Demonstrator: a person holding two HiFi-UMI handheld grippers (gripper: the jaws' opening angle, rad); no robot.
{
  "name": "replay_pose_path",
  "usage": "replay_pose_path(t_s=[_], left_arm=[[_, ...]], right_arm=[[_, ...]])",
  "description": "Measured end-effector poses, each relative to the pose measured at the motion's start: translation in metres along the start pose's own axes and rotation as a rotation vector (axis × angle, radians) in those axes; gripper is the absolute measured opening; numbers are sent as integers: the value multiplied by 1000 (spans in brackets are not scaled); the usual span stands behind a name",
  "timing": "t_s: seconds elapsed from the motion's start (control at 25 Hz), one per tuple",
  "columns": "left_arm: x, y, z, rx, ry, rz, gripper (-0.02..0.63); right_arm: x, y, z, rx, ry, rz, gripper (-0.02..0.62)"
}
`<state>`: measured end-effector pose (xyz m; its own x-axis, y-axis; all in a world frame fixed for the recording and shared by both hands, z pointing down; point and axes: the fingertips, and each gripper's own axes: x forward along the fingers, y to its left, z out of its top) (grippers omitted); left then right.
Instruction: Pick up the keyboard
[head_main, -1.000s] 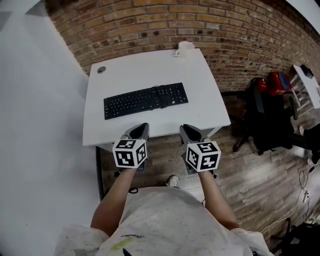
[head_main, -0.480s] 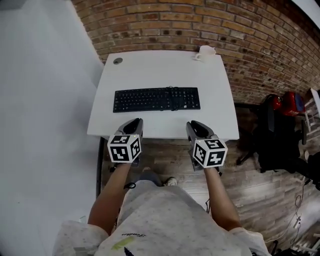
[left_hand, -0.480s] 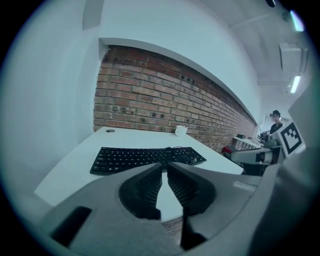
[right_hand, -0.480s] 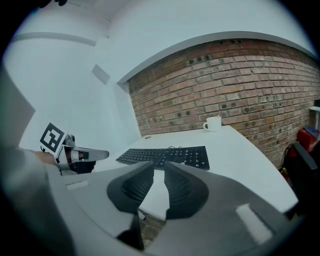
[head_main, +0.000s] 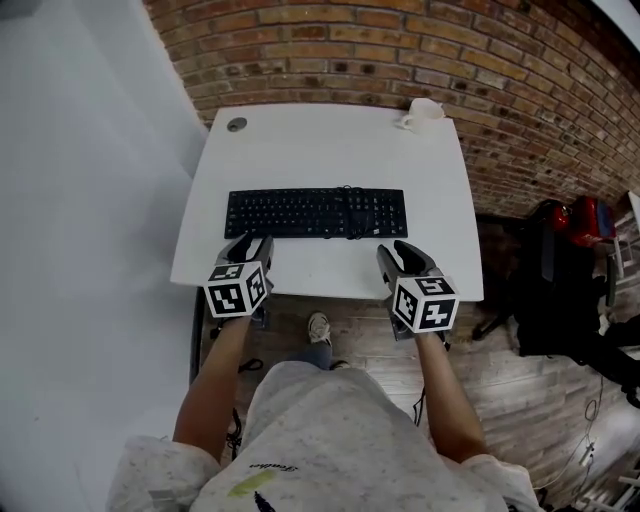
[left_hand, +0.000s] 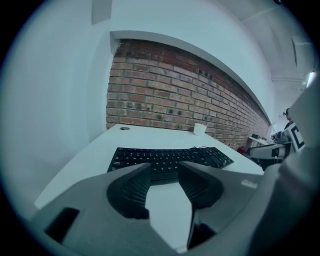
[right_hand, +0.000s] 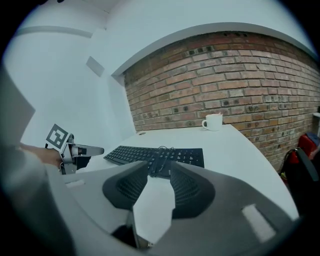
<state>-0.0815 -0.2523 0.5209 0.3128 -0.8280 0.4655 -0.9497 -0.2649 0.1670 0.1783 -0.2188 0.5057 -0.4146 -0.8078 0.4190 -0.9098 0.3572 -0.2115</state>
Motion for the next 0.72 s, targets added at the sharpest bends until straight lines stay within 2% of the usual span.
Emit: replay_pose_path(t_s=[0.24,0.48,0.72], left_arm=[[33,41,4,-22,23,63,240],[59,78,8,-49,54,108,298],[81,98,8,-60,106,87,385]], right_arm=[[38,-30,11,-19,29,-36,191],[74,-54,14,-14,74,-76,261],[98,-72,15,-12,108,-119,333]])
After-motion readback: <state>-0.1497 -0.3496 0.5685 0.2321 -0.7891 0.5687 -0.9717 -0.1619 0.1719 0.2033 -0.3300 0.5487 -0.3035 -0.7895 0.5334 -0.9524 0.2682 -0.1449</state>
